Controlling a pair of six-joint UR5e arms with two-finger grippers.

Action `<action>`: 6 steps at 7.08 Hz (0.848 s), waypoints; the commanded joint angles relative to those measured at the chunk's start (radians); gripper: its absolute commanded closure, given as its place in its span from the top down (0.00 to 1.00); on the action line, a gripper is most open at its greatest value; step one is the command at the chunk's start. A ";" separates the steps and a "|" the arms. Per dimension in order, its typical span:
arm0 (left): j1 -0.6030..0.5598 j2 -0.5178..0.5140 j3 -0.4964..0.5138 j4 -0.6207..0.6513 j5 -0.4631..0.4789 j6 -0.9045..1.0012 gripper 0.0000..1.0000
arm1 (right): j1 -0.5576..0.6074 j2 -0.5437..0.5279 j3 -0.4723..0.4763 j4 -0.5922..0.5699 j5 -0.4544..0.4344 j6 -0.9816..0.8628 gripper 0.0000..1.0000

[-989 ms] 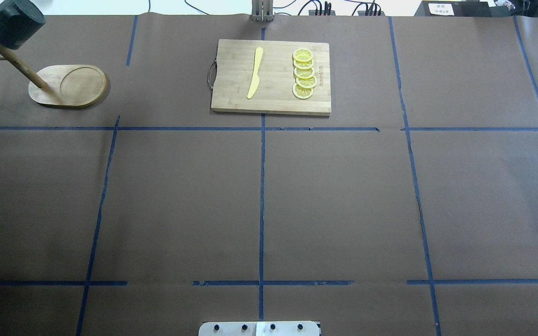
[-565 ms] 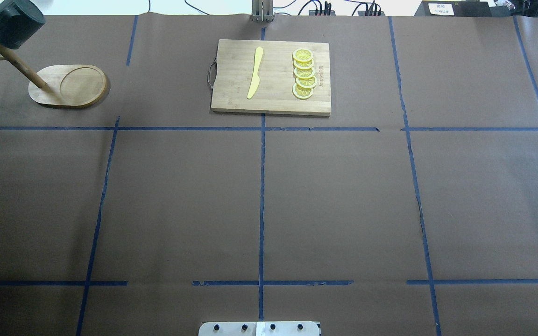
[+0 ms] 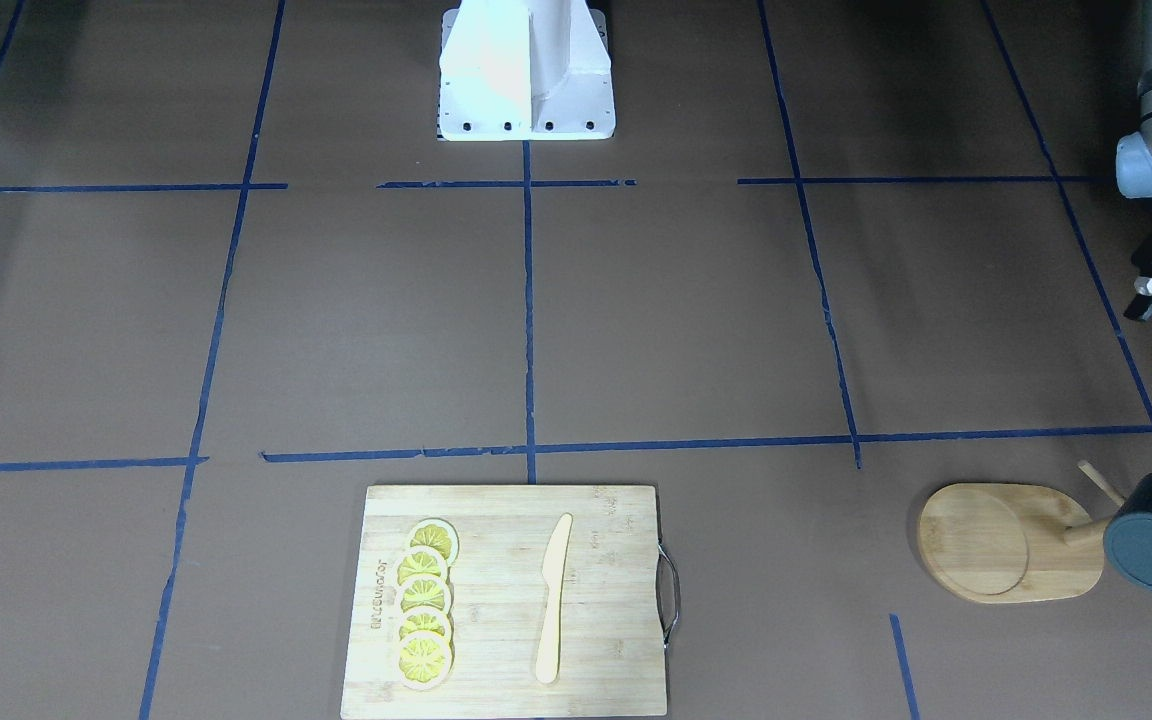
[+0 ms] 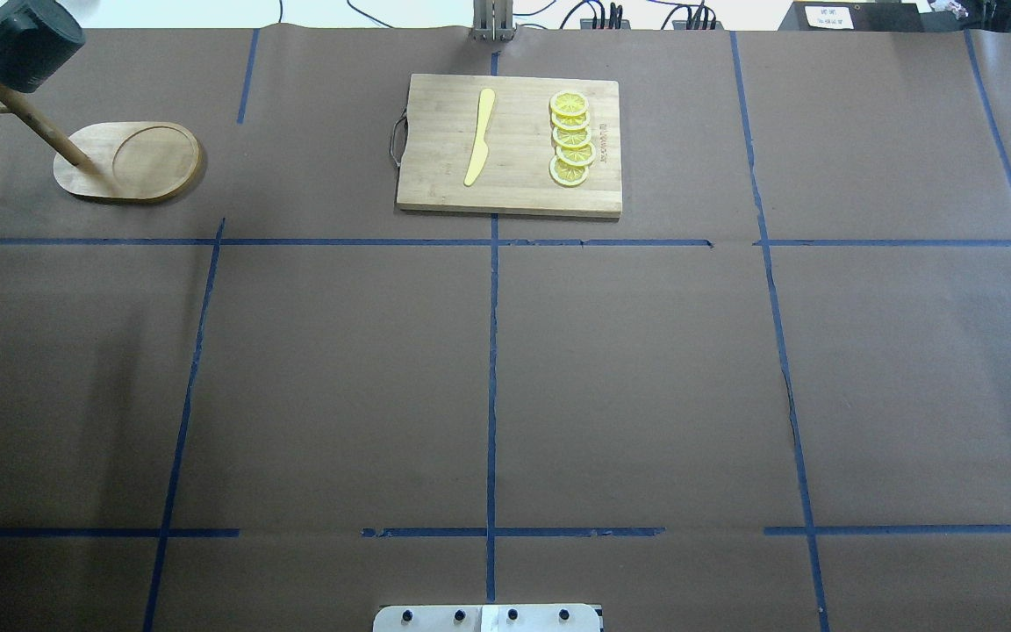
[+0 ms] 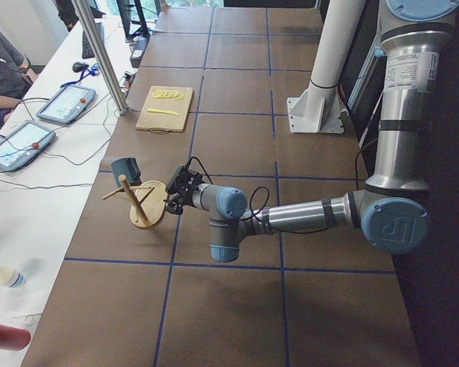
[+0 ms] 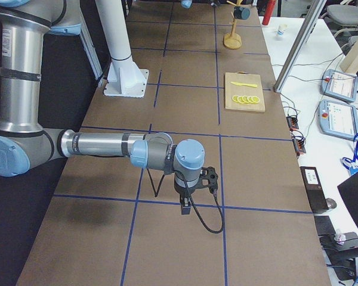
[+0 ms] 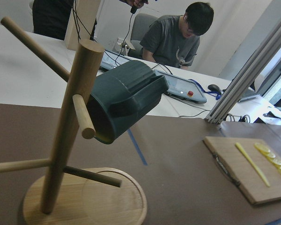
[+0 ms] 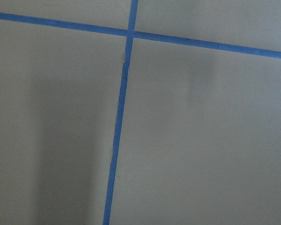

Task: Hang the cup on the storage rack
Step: 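Open the left gripper and draw back from the rack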

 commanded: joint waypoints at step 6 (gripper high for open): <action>-0.229 -0.005 -0.197 1.021 0.089 0.894 1.00 | 0.000 -0.002 -0.010 0.029 0.000 0.000 1.00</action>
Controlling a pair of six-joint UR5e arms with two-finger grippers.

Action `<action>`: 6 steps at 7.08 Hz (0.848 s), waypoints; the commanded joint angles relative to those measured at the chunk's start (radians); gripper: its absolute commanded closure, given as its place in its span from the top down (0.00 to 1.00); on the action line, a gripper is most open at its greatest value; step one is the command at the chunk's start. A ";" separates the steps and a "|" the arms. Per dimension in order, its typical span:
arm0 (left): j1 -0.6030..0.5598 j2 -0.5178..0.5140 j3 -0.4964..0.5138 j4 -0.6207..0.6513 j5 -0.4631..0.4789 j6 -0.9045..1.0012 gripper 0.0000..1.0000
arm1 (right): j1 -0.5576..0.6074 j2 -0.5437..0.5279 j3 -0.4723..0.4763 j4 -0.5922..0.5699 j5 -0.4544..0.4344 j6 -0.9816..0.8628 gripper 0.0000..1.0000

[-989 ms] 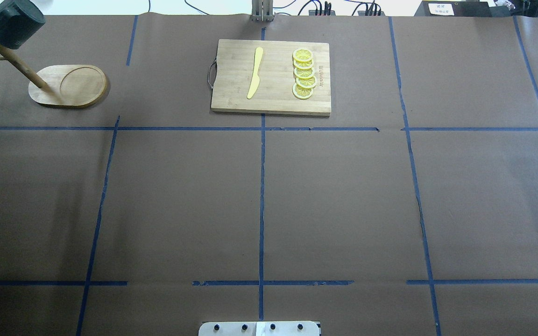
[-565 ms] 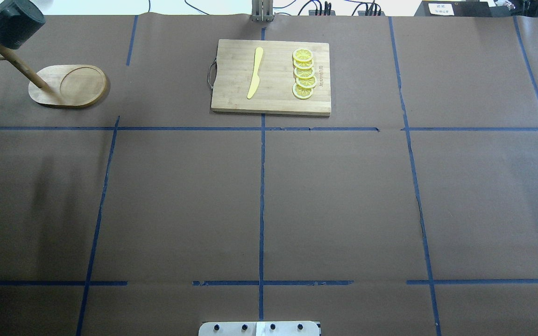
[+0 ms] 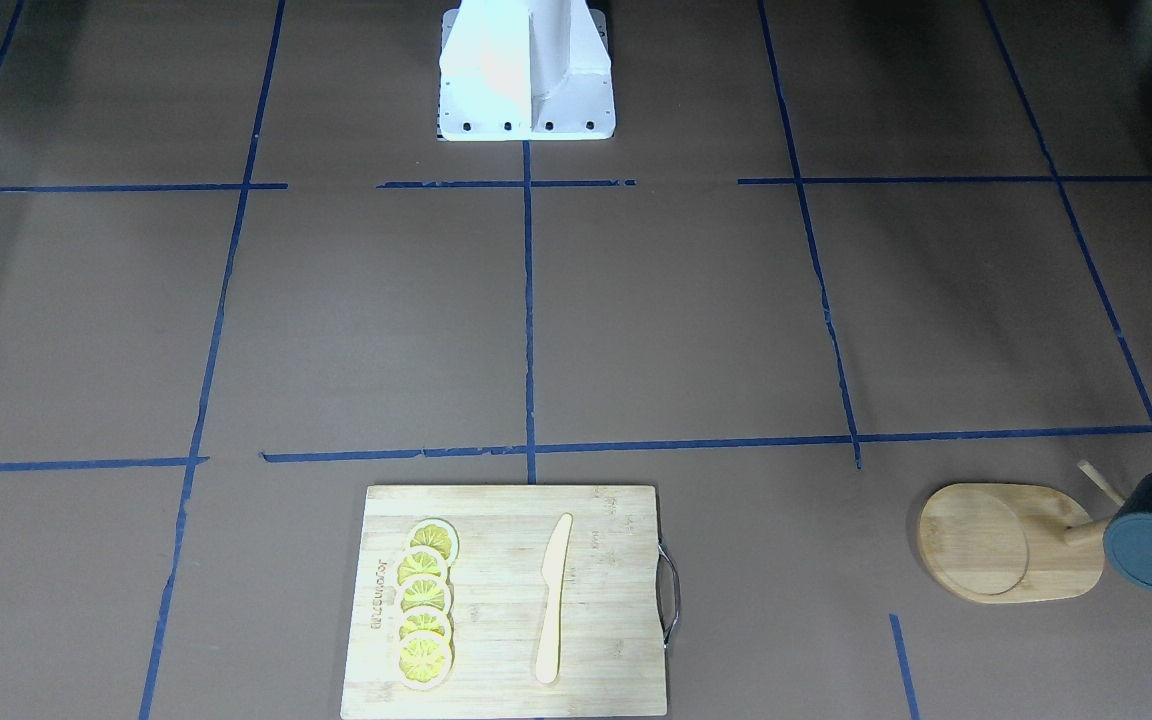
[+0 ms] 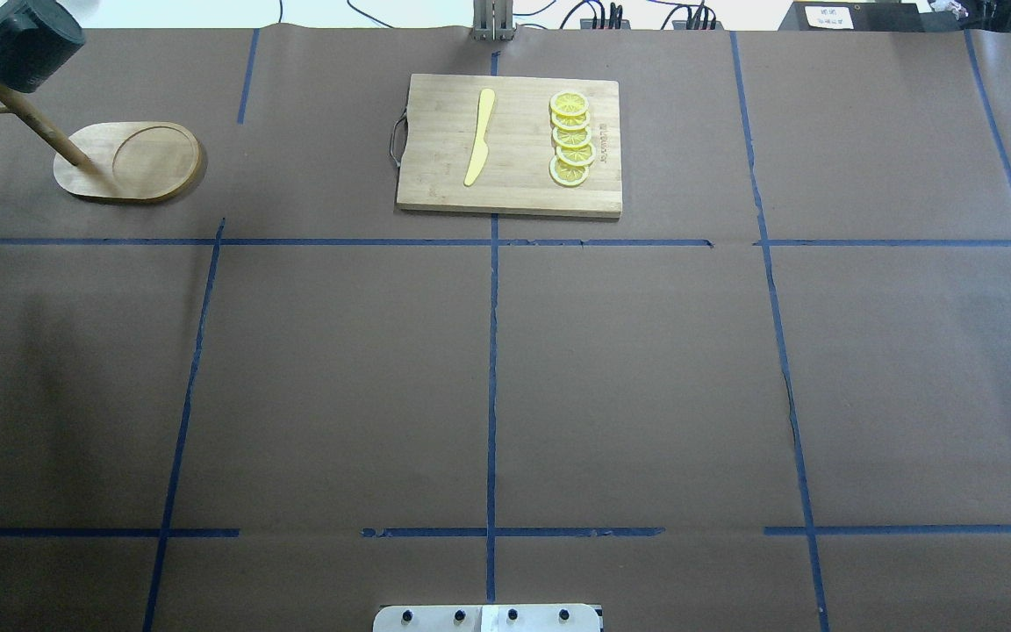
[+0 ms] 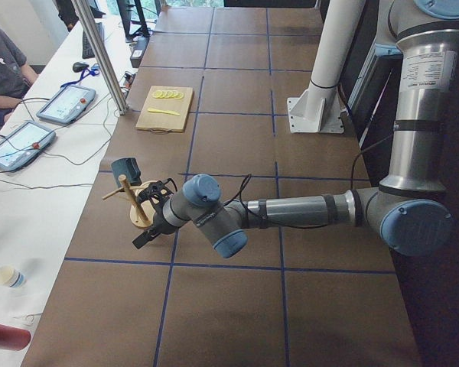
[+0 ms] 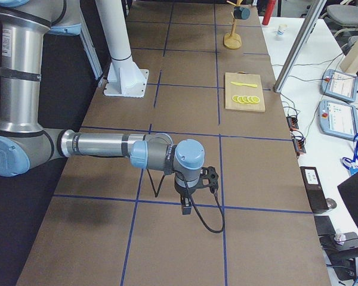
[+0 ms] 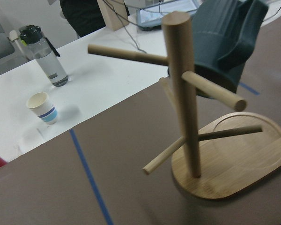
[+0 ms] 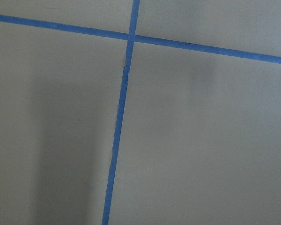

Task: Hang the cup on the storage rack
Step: 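Open the left gripper and draw back from the rack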

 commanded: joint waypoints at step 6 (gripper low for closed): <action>-0.124 0.031 -0.103 0.871 -0.370 0.034 1.00 | 0.000 0.001 -0.026 0.005 0.004 0.011 0.99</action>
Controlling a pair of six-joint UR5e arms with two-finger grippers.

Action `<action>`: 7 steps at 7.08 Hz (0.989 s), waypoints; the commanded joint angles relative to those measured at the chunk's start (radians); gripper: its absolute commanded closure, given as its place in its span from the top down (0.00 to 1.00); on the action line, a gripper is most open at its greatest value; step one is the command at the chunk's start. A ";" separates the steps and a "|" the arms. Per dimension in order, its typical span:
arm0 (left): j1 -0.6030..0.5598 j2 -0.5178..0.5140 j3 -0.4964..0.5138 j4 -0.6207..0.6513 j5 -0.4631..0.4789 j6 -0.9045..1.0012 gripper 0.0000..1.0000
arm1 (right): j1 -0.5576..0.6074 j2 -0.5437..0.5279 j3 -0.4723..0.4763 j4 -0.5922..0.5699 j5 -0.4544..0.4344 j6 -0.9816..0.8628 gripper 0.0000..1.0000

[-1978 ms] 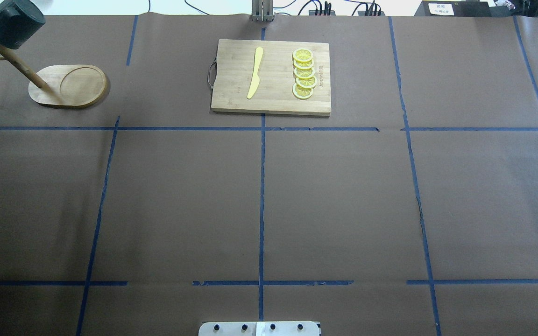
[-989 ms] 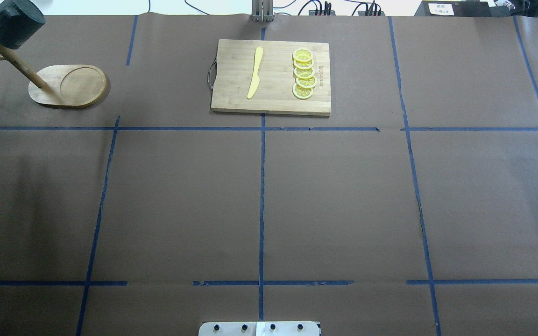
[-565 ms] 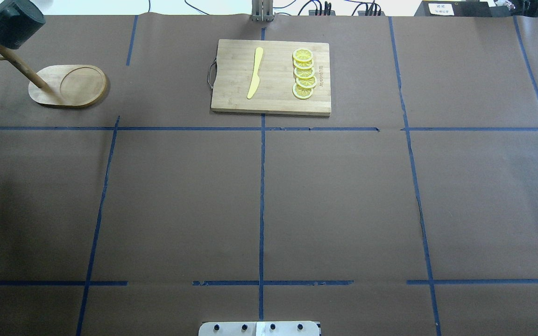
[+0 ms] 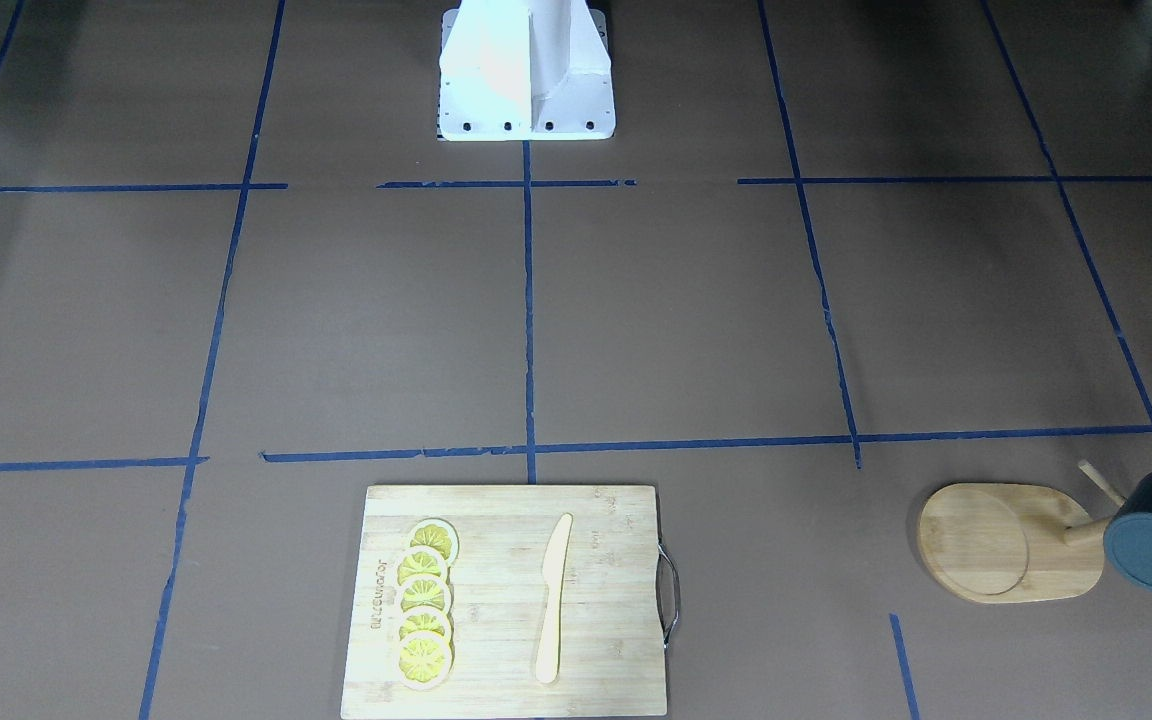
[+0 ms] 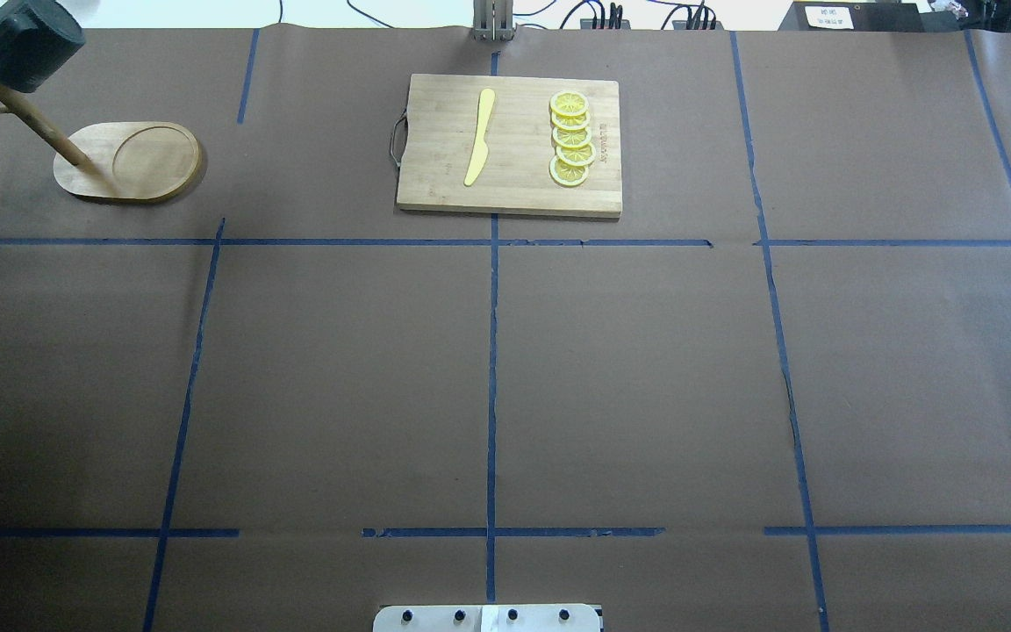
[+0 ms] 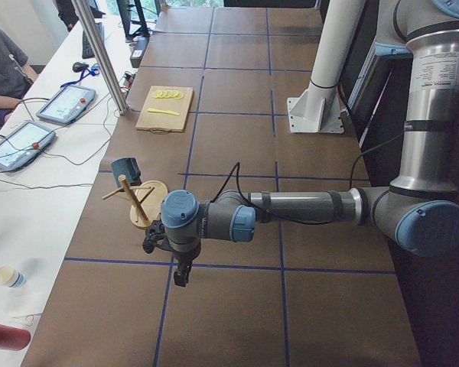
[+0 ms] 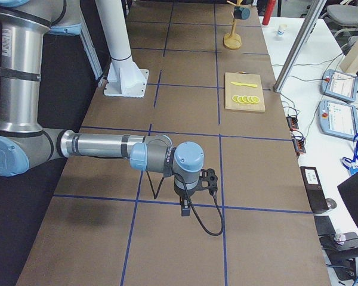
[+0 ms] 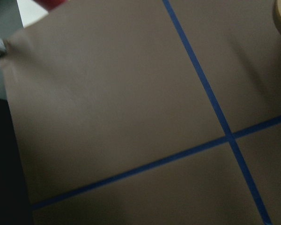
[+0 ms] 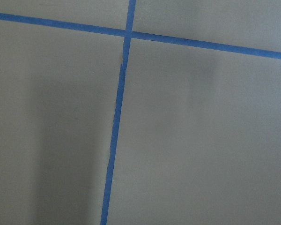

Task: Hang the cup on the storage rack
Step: 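Open the left gripper and draw back from the rack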

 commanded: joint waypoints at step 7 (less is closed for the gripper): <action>0.001 0.088 -0.121 0.095 -0.023 0.005 1.00 | 0.000 0.006 -0.031 0.002 -0.005 -0.009 1.00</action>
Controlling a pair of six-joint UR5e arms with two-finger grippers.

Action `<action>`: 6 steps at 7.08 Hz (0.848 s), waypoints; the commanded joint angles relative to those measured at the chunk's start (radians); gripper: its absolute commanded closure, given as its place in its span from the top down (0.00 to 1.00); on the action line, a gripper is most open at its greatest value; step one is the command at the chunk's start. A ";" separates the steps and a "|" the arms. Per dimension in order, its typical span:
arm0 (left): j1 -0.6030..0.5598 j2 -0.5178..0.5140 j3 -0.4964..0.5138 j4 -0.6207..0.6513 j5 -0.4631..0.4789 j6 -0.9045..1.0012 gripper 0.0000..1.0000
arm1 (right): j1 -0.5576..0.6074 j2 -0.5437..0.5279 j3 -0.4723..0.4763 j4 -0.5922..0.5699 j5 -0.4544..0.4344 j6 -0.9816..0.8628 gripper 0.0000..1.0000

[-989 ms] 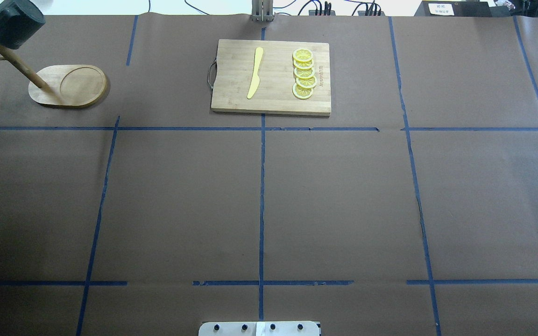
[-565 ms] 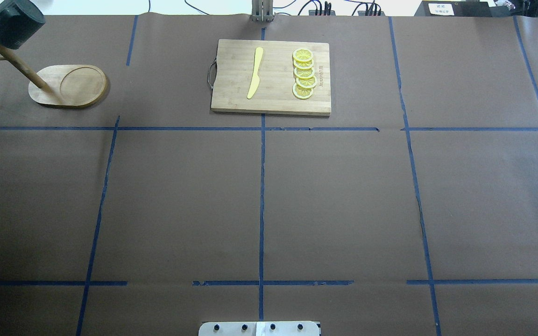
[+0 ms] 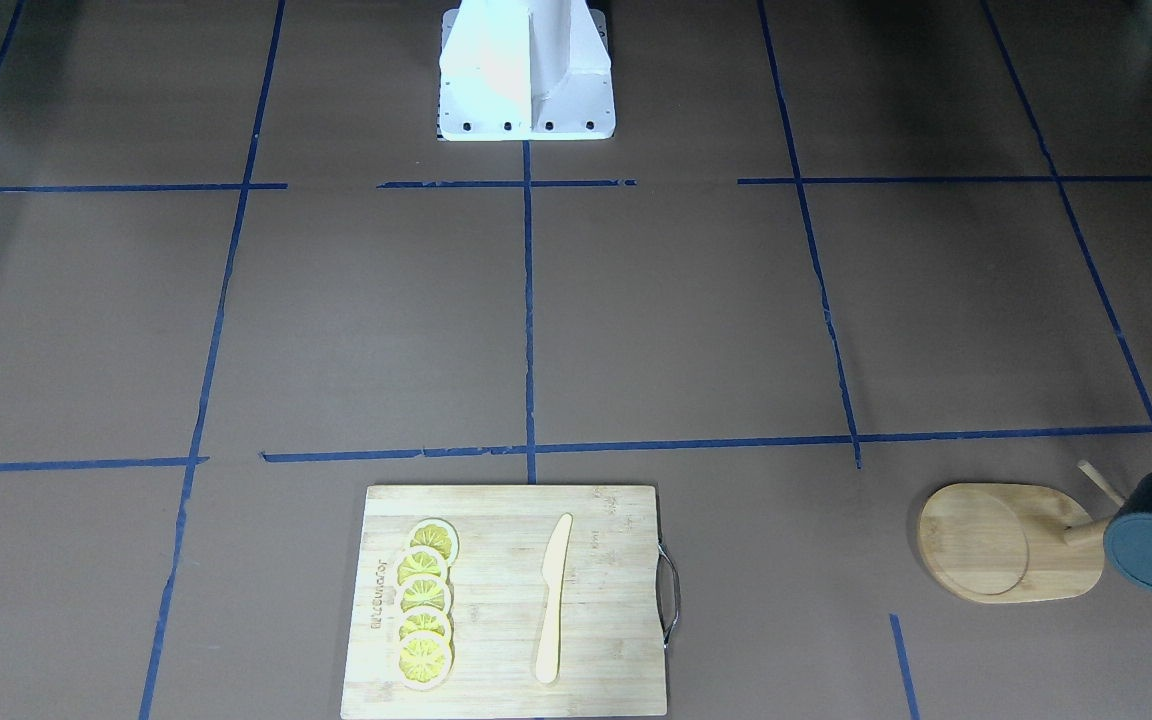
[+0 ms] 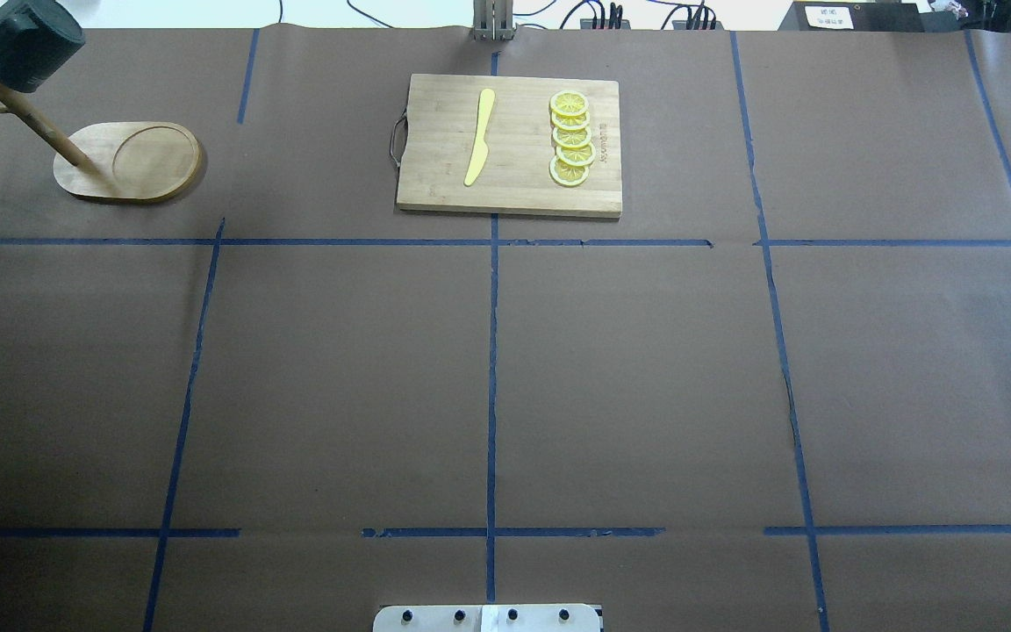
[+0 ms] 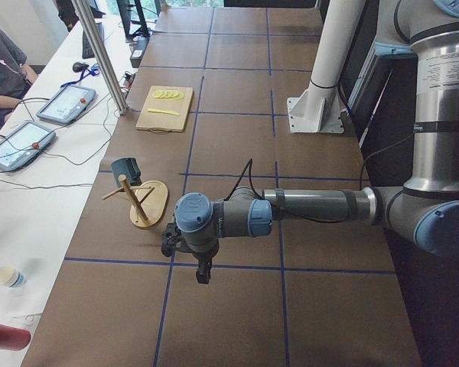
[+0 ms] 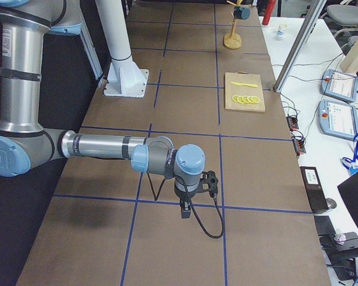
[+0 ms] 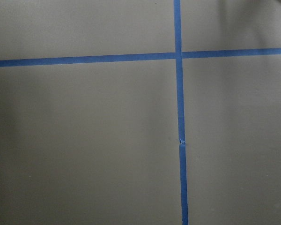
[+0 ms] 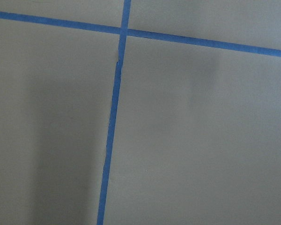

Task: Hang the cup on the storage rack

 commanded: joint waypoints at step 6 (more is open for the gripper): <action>0.008 0.016 -0.017 -0.009 -0.002 0.001 1.00 | 0.000 0.002 -0.004 0.009 -0.001 -0.005 1.00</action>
